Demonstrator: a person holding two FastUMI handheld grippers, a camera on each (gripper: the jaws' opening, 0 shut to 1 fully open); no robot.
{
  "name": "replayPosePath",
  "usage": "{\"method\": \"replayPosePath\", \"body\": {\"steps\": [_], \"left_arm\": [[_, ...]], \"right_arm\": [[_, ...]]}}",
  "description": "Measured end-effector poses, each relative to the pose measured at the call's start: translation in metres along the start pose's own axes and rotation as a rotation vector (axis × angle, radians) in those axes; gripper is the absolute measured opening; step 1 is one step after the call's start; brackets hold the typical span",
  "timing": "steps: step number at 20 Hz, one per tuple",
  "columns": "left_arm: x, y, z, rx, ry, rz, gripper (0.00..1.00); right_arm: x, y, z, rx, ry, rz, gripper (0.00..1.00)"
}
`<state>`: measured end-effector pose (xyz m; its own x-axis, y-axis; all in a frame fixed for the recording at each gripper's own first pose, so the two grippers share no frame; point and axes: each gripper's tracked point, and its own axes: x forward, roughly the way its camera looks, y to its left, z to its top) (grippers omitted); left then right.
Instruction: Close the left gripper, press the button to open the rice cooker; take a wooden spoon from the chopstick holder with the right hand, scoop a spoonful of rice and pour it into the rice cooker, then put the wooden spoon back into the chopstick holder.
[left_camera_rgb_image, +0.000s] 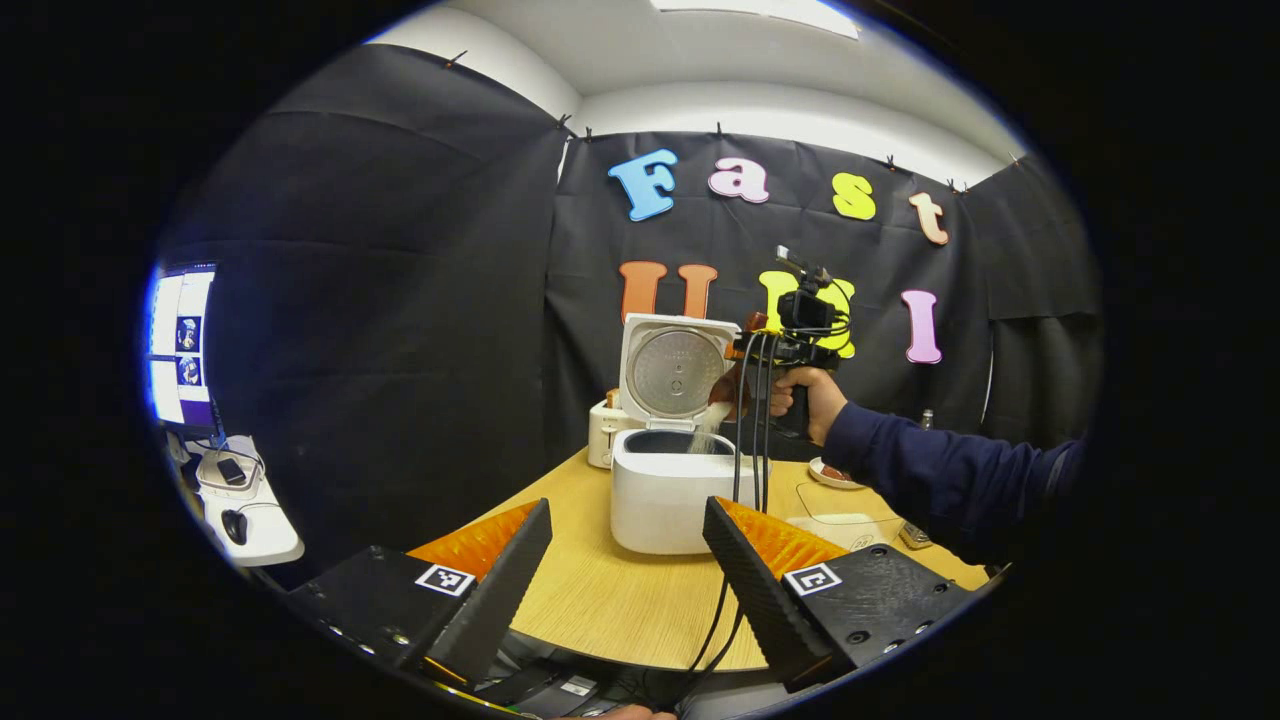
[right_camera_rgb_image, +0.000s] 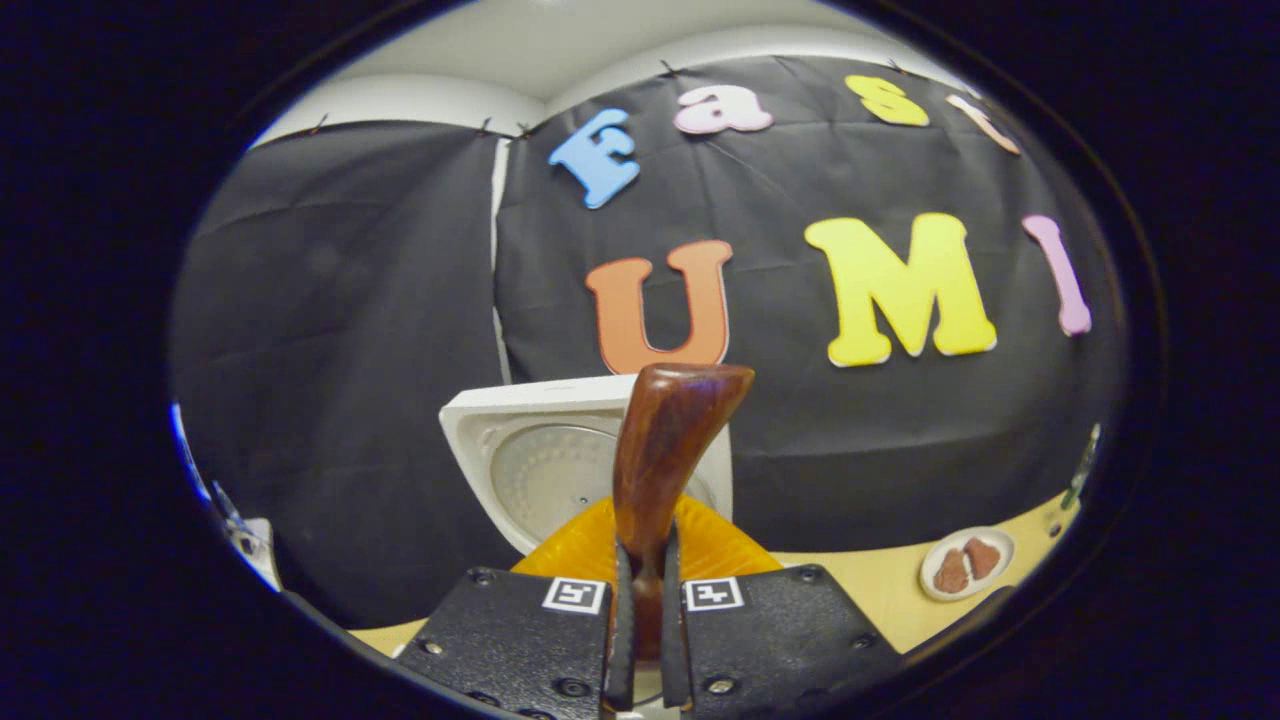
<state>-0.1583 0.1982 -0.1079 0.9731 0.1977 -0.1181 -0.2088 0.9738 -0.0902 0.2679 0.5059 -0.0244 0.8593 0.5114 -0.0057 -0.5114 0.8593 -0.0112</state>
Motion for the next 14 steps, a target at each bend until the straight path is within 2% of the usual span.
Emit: {"method": "replayPosePath", "body": {"steps": [4, 8, 14], "left_arm": [[-0.005, 0.005, -0.003, 0.003, 0.009, 0.023, 0.97], [-0.007, 0.003, -0.003, -0.011, 0.000, 0.009, 0.95], [-0.008, -0.008, -0.001, -0.008, -0.007, -0.002, 0.94]], "right_arm": [[0.001, 0.028, -0.010, -0.192, -0.035, 0.035, 0.16], [-0.004, 0.044, -0.017, -0.389, -0.066, 0.051, 0.16], [-0.027, 0.038, -0.008, -0.377, -0.086, 0.062, 0.17]]}}
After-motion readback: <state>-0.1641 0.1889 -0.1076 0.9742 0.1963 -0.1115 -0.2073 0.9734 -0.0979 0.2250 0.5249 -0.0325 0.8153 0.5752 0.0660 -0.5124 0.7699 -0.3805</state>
